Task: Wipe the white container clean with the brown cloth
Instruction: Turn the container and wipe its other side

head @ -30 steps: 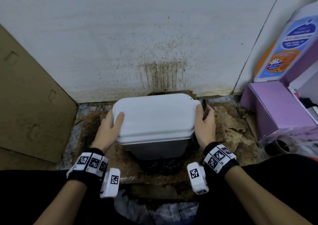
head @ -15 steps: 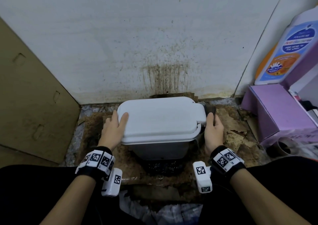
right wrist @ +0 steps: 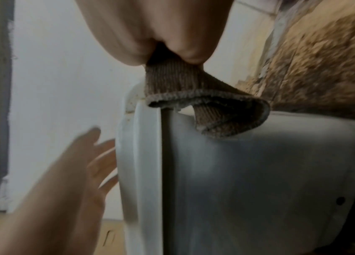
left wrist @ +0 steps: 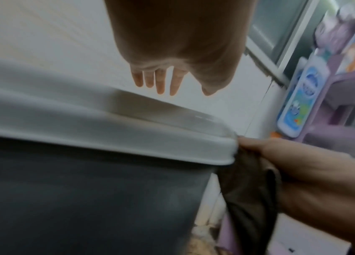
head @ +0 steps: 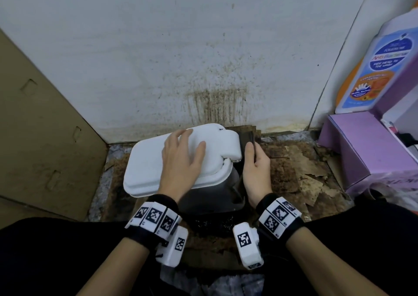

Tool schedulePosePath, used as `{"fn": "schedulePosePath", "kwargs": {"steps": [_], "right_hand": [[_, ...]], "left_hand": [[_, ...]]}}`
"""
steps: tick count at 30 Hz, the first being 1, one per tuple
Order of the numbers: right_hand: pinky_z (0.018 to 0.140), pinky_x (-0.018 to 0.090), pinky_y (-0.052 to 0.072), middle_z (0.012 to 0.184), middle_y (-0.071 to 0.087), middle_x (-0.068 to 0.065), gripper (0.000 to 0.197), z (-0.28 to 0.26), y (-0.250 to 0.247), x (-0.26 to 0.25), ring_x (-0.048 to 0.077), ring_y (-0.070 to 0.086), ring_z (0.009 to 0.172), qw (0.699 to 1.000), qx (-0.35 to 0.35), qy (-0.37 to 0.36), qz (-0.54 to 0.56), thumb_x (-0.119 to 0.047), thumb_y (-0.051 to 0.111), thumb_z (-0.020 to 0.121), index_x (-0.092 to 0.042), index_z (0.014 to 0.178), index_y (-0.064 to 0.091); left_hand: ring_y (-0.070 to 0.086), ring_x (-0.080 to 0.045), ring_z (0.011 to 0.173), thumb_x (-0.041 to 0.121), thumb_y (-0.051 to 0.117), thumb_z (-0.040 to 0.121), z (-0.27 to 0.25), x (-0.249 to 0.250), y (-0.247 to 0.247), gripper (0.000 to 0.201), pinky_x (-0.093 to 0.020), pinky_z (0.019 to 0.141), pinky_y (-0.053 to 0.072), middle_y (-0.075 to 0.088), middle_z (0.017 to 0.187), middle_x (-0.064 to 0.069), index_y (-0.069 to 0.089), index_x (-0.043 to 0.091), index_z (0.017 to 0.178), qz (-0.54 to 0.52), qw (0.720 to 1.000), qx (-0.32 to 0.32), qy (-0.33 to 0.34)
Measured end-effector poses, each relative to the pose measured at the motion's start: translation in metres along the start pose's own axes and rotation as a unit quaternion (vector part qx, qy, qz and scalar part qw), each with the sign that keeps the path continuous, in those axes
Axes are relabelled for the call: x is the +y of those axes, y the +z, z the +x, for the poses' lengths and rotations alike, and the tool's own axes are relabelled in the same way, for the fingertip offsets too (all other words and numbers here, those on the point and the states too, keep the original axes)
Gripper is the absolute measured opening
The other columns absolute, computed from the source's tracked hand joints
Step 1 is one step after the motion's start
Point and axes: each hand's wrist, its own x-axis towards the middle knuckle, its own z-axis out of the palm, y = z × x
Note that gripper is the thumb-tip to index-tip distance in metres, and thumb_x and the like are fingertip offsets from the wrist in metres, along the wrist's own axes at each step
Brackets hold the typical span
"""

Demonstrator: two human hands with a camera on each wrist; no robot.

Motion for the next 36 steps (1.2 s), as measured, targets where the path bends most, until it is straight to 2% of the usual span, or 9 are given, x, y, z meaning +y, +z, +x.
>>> {"fn": "schedulePosePath", "kwargs": {"steps": [5, 9, 15, 18, 21, 25, 29, 33, 36], "right_hand": [[0.102, 0.033, 0.049, 0.118, 0.070, -0.010, 0.030, -0.007, 0.027, -0.008, 0.005, 0.063, 0.116, 0.998, -0.066, -0.021, 0.013, -0.035, 0.041, 0.109, -0.026, 0.125, 0.064], [0.114, 0.048, 0.041, 0.139, 0.062, -0.005, 0.057, -0.011, 0.048, -0.004, 0.013, 0.053, 0.134, 0.995, -0.099, -0.005, 0.015, -0.061, 0.042, 0.099, -0.023, 0.141, 0.055], [0.112, 0.039, 0.045, 0.130, 0.067, -0.009, 0.037, -0.015, 0.061, -0.008, 0.005, 0.059, 0.125, 0.995, -0.082, 0.001, 0.060, -0.033, 0.040, 0.109, -0.020, 0.138, 0.059], [0.112, 0.032, 0.043, 0.136, 0.062, -0.008, 0.041, -0.018, 0.065, -0.009, 0.002, 0.055, 0.127, 0.998, -0.048, 0.006, 0.036, -0.031, 0.038, 0.109, -0.019, 0.145, 0.052], [0.113, 0.025, 0.039, 0.145, 0.056, -0.008, 0.045, -0.022, 0.077, -0.009, 0.005, 0.049, 0.135, 0.998, -0.058, 0.011, 0.010, -0.034, 0.037, 0.109, -0.021, 0.151, 0.044], [0.118, 0.025, 0.033, 0.148, 0.049, -0.015, 0.044, -0.026, 0.104, -0.010, -0.001, 0.042, 0.136, 0.994, -0.107, 0.018, 0.025, -0.038, 0.034, 0.109, -0.028, 0.152, 0.042], [0.126, 0.029, 0.009, 0.166, 0.017, -0.019, 0.052, -0.032, 0.121, -0.010, -0.003, 0.011, 0.152, 0.976, -0.205, 0.057, 0.040, -0.052, 0.020, 0.108, -0.039, 0.158, 0.021], [0.127, 0.033, 0.016, 0.164, 0.024, -0.018, 0.050, -0.031, 0.124, 0.001, -0.002, 0.020, 0.150, 0.970, -0.213, 0.074, 0.090, -0.027, 0.030, 0.109, -0.040, 0.157, 0.026], [0.127, 0.034, 0.017, 0.165, 0.024, -0.015, 0.055, -0.030, 0.123, 0.011, 0.000, 0.019, 0.151, 0.974, -0.223, 0.019, 0.023, -0.015, 0.032, 0.108, -0.037, 0.157, 0.025]], "left_hand": [[0.026, -0.025, 0.148, 0.063, 0.049, 0.096, 0.016, 0.024, -0.003, 0.080, -0.041, 0.121, 0.021, 0.031, 0.159, -0.007, 0.031, 0.011, 0.155, 0.002, 0.998, -0.002, -0.058], [0.028, -0.025, 0.146, 0.075, 0.052, 0.083, 0.023, 0.010, -0.012, 0.101, -0.039, 0.119, 0.024, 0.032, 0.158, -0.007, 0.026, 0.008, 0.154, 0.016, 0.997, -0.019, -0.067], [0.043, -0.027, 0.124, 0.071, 0.045, 0.080, 0.029, -0.015, -0.028, 0.076, -0.039, 0.105, 0.036, 0.047, 0.128, -0.005, 0.043, 0.010, 0.127, 0.022, 0.997, -0.023, -0.068], [0.043, -0.023, 0.121, 0.071, 0.041, 0.080, 0.030, -0.022, -0.036, 0.073, -0.036, 0.104, 0.035, 0.043, 0.121, 0.004, 0.045, 0.014, 0.126, 0.012, 0.998, -0.027, -0.058], [0.042, -0.019, 0.120, 0.065, 0.046, 0.084, 0.029, -0.029, -0.042, 0.055, -0.034, 0.104, 0.034, 0.040, 0.120, 0.008, 0.042, 0.025, 0.123, -0.002, 0.998, -0.030, -0.060], [0.042, -0.019, 0.121, 0.051, 0.055, 0.097, 0.028, -0.036, -0.046, 0.049, -0.036, 0.105, 0.035, 0.041, 0.122, 0.007, 0.044, 0.018, 0.131, 0.004, 0.998, -0.029, -0.052], [0.042, -0.017, 0.119, 0.057, 0.051, 0.094, 0.030, -0.046, -0.050, 0.055, -0.037, 0.104, 0.036, 0.043, 0.124, 0.006, 0.043, 0.018, 0.132, -0.009, 0.997, -0.032, -0.063], [0.043, -0.015, 0.118, 0.052, 0.054, 0.098, 0.032, -0.051, -0.053, 0.043, -0.036, 0.103, 0.036, 0.046, 0.125, 0.005, 0.043, 0.023, 0.128, -0.021, 0.997, -0.024, -0.064], [0.042, -0.014, 0.116, 0.047, 0.056, 0.099, 0.032, -0.052, -0.054, 0.042, -0.034, 0.101, 0.035, 0.044, 0.124, 0.006, 0.043, 0.021, 0.130, -0.020, 0.998, -0.014, -0.063]]}}
